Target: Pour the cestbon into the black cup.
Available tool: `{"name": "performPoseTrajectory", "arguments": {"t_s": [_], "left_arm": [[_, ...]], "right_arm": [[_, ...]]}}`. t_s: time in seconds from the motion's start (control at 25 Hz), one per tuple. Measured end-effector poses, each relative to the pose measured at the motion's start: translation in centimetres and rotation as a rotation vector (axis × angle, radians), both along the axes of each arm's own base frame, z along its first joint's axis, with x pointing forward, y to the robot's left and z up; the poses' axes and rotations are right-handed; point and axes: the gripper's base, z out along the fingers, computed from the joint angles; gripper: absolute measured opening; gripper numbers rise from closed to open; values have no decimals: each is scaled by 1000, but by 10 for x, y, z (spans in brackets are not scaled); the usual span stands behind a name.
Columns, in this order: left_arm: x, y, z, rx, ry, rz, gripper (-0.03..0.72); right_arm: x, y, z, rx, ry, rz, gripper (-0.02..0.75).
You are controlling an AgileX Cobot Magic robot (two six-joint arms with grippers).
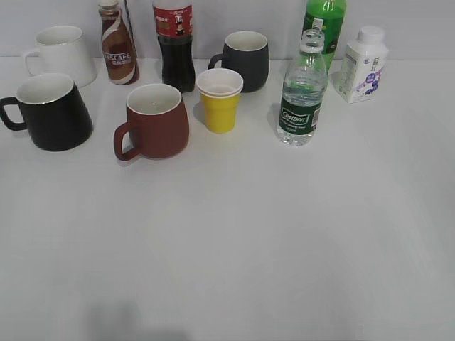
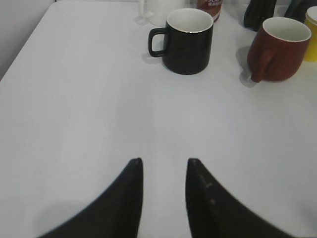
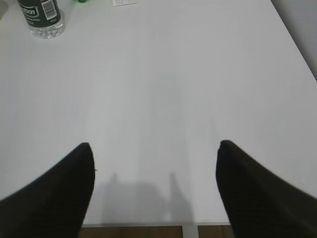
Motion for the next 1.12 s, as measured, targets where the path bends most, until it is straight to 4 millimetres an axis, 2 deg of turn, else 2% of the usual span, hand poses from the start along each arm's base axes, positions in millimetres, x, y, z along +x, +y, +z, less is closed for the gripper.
{"name": "performPoseTrajectory", "arguments": {"t_s": [1.12], "left_arm": [[0,0,0,0,0,0,227]], "right_arm": [[0,0,0,-1,0,-1,574]]}}
